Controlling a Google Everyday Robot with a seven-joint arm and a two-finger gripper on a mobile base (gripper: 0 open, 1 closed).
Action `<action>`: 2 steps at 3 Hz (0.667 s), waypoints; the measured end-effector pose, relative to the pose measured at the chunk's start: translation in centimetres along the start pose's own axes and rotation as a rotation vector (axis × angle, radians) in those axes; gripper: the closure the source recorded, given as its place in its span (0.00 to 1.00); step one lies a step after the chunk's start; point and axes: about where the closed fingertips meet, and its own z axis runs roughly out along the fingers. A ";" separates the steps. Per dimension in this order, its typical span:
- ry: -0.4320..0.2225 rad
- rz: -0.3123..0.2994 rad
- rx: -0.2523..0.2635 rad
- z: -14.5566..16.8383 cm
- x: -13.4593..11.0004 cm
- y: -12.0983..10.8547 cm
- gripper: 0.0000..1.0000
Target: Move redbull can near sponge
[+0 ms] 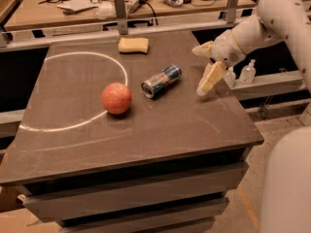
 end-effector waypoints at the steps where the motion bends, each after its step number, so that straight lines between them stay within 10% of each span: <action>1: -0.041 -0.036 -0.066 1.9 -0.8 -1.0 0.00; 2: -0.109 -0.093 -0.132 3.7 -3.1 -1.4 0.00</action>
Offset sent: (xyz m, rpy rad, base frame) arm 0.0320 0.0616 0.0150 0.1438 0.0463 0.3017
